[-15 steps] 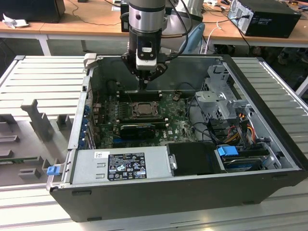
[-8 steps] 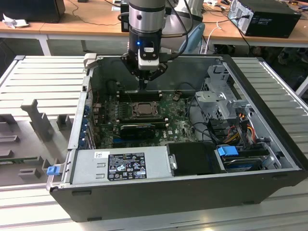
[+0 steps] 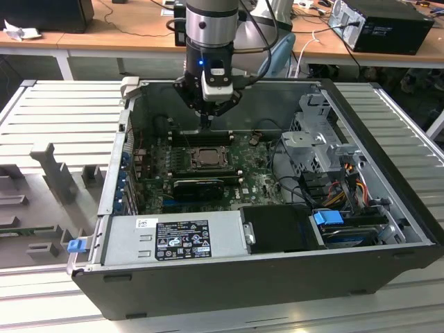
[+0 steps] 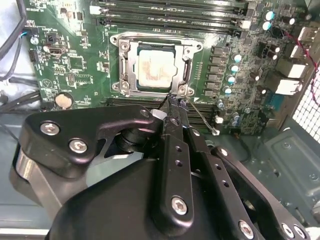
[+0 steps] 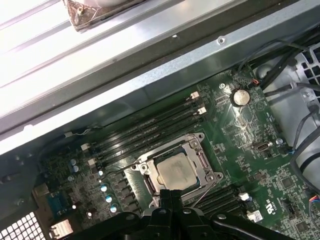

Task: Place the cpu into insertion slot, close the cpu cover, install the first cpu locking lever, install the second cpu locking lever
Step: 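Install the first cpu locking lever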

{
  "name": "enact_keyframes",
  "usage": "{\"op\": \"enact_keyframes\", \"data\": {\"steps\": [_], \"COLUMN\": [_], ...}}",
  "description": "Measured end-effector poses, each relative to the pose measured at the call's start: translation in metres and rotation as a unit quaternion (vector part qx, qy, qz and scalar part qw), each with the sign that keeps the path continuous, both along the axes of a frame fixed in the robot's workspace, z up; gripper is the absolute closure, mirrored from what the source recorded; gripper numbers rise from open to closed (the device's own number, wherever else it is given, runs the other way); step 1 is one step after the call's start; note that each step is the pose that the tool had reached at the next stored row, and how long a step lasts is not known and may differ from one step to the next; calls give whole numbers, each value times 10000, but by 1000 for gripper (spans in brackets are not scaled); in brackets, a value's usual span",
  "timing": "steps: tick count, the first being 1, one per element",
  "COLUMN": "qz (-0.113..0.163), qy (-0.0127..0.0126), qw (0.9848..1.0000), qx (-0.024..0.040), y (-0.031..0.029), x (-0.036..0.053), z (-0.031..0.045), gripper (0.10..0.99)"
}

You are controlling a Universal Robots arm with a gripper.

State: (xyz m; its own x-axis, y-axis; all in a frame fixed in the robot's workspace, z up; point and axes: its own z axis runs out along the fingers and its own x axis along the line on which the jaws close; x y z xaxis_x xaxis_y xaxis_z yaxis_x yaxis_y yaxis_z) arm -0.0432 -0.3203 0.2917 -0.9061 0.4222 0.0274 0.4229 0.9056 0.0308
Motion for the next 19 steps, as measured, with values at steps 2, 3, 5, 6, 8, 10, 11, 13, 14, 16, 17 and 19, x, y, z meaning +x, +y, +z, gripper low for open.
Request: {"op": "enact_keyframes", "data": {"steps": [2,3,5,6,8,10,11,13,14,16,17,19], "qz": [78,113,267,310,460,533,604,751,808,948,1072,1231], "qy": [0,0,0,0,0,-1,-2,-4,-4,-4,-5,-5], "qw": [10000,9999,9996,9995,9989,9986,9982,9972,9967,9955,9942,9924], "qx": [0,0,0,0,0,0,0,0,0,0,0,0], "y": [0,0,0,0,0,0,0,0,0,0,0,0], "x": [0,0,0,0,0,0,0,0,0,0,0,0], "z": [0,0,0,0,0,0,0,0,0,0,0,0], "gripper": [980,980,980,980,980,980,980,980,980,980,980,980]}}
